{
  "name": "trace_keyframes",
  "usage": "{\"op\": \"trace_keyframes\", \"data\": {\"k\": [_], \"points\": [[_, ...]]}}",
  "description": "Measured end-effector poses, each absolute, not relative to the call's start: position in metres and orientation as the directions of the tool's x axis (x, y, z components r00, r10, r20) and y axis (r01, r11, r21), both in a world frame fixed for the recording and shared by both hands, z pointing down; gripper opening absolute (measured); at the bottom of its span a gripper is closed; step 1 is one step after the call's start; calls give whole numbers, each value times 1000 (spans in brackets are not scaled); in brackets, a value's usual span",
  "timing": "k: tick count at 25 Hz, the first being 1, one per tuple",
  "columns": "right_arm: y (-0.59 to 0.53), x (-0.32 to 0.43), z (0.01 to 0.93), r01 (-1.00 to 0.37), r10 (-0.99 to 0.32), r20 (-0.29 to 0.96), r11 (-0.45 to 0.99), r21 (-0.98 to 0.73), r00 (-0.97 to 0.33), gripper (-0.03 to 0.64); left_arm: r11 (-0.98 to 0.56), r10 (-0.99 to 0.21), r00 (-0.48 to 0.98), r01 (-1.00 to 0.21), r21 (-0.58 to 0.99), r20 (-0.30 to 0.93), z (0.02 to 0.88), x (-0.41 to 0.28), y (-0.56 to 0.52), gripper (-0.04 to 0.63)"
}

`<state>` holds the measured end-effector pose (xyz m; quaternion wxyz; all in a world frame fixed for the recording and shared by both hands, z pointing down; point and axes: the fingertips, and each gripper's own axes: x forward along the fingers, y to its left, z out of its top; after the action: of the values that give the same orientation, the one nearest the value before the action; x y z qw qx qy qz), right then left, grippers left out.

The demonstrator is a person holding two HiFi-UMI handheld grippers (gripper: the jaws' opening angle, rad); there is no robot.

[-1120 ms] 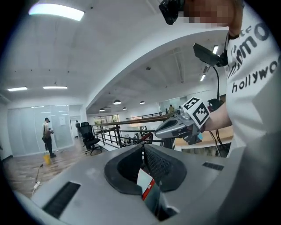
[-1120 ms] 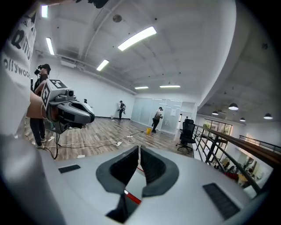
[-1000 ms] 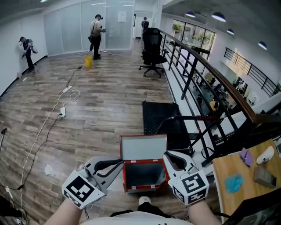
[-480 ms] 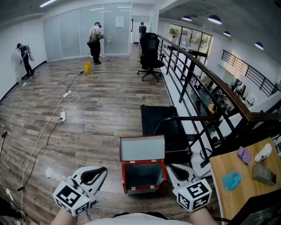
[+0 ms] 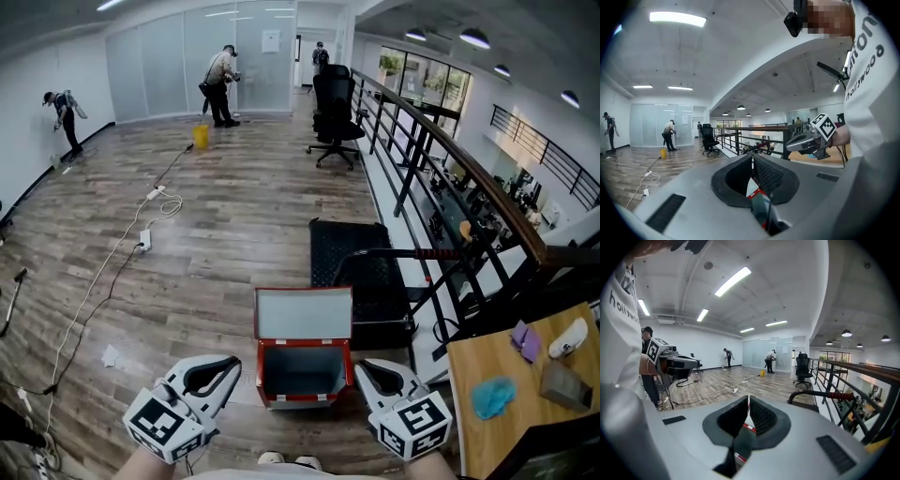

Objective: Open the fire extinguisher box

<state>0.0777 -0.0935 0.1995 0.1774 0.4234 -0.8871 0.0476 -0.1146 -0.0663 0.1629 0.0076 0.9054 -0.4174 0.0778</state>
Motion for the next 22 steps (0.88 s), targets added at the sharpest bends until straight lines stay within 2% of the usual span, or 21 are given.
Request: {"op": "trace_keyframes", "data": {"k": [3,9,22], "points": [[-94,82,206,-770,-730,360,637,48,-581,19,-665,-741,653,-746,-35,156,167,-105,-65,17],[-88,86,213,-758,-717,374,650,54,-589,18,-631,-760,641,-768,110,109,168,-104,-64,17],[-88,90,213,-755,-713,392,653,66,-582,9,-630,-758,637,-770,96,140,175,-104,-56,15]]}}
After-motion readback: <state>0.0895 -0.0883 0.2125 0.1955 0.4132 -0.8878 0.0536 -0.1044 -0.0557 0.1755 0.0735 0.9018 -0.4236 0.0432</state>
